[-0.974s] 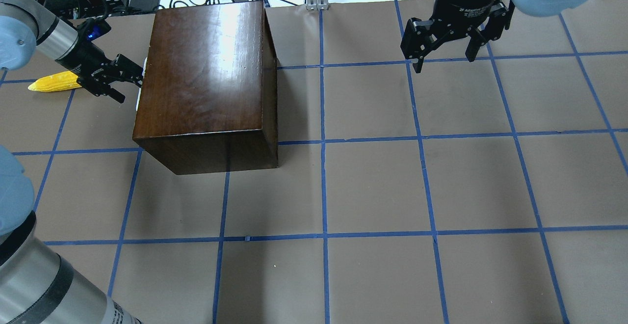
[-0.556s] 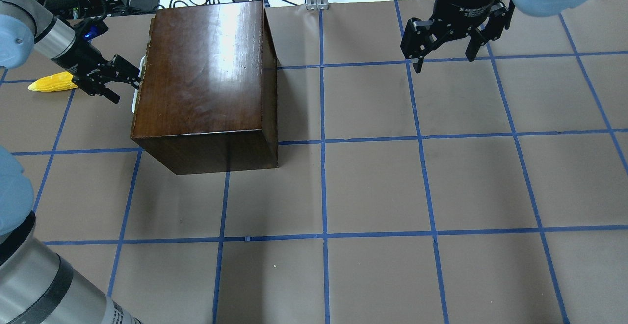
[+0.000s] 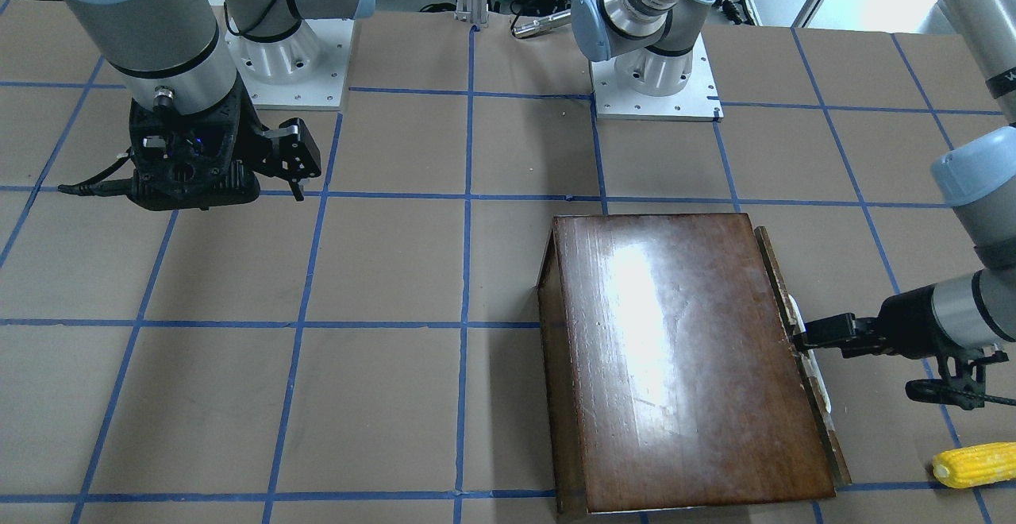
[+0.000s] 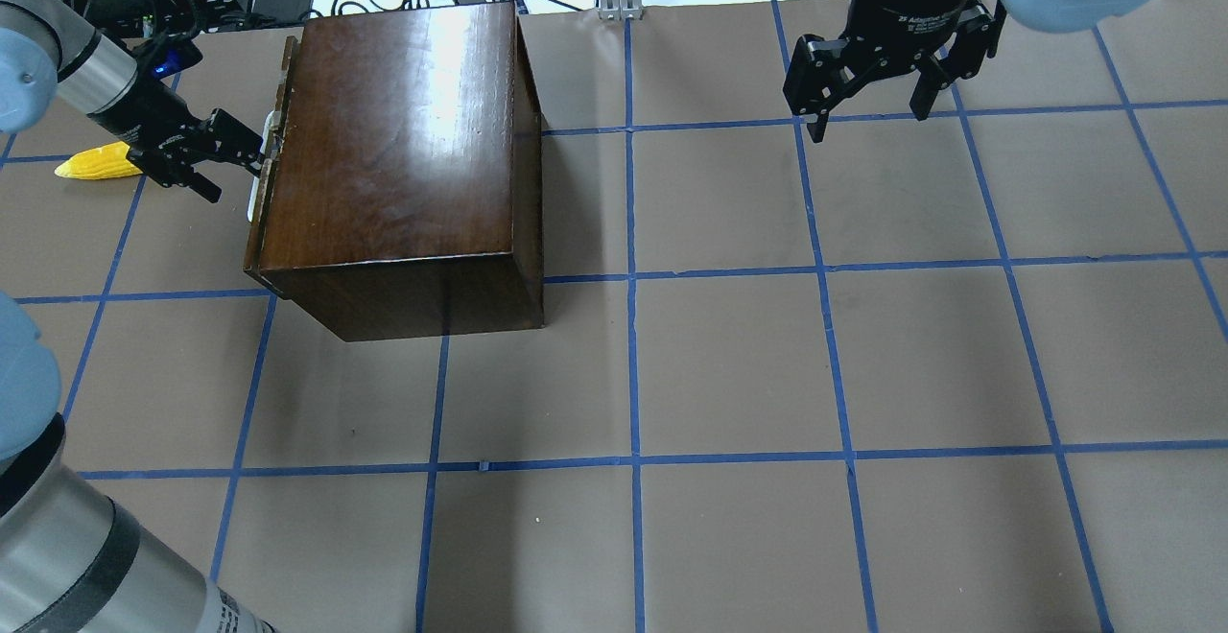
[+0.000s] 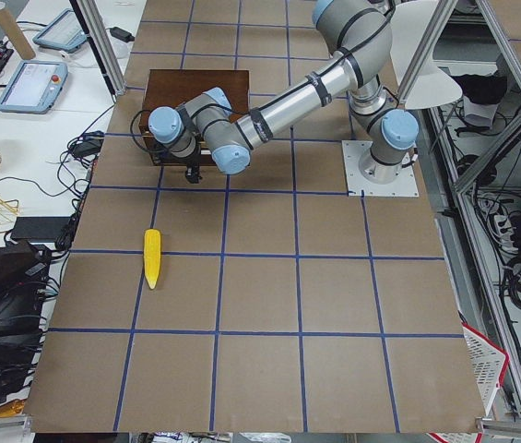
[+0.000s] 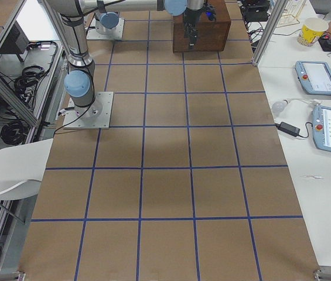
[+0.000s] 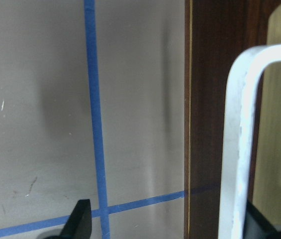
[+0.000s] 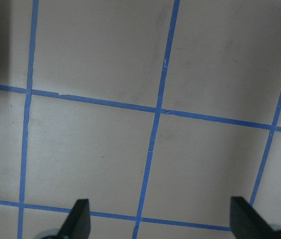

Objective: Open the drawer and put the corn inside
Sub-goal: 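Pull the drawer handle away from the cabinet with the left gripper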

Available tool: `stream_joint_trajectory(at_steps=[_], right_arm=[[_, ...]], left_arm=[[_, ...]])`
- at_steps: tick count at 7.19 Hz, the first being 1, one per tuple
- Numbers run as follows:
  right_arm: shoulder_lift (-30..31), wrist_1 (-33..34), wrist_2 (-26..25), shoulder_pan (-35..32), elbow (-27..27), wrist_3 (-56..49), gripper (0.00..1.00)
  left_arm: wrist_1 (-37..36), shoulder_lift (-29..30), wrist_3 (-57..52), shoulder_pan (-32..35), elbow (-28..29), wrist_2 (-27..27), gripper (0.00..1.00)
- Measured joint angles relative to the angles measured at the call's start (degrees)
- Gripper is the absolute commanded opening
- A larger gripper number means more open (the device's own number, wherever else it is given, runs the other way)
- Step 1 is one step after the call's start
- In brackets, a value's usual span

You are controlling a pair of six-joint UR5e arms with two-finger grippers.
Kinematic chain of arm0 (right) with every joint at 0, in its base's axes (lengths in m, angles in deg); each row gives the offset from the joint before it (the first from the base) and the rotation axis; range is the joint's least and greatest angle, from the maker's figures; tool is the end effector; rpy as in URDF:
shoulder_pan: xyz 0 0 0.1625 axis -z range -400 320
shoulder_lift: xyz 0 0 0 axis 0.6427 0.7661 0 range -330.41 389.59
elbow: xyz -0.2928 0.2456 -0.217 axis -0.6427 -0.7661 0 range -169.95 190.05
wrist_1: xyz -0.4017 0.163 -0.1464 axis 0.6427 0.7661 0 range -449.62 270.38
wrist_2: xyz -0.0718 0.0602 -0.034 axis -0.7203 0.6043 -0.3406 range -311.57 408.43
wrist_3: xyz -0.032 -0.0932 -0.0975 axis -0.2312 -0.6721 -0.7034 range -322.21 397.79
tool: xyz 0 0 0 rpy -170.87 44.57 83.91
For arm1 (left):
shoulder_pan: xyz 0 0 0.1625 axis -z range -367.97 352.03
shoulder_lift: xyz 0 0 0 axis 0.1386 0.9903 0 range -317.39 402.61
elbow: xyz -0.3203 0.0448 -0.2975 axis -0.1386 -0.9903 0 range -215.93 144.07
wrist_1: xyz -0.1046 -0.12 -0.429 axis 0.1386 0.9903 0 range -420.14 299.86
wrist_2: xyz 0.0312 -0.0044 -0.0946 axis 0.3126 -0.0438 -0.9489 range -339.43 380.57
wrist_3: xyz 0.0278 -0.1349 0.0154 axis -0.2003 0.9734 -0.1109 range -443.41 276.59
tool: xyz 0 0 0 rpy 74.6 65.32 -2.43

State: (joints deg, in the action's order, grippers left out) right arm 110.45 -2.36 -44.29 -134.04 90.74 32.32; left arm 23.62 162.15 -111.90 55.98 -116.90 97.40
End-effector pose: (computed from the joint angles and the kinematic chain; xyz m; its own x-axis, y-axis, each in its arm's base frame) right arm 0.1688 -0.5904 0.4549 -0.9850 -0.1671 0.0429 -0.1650 0.9851 0.0490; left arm 0.1548 -0.6924 0.2361 -0.9502 -0.0047 0.3116 0.0315 0.9933 0.1112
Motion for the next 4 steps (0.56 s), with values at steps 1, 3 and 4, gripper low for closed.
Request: stream_joint_trajectory(at_steps=[1, 3, 4], right_arm=[[0.0, 0.0, 0.0, 0.0, 0.0, 0.0, 1.0], [0.0, 0.0, 0.0, 0.0, 0.0, 0.0, 1.0], [0.0, 0.0, 0.0, 0.0, 0.0, 0.0, 1.0]], left_arm=[[0.0, 0.0, 0.0, -0.2, 0.0, 0.4, 1.0], [0.0, 0.0, -0.1, -1.9, 0.0, 0.5, 1.0], [0.0, -0.1, -0.1, -2.7, 0.0, 0.5, 1.0]])
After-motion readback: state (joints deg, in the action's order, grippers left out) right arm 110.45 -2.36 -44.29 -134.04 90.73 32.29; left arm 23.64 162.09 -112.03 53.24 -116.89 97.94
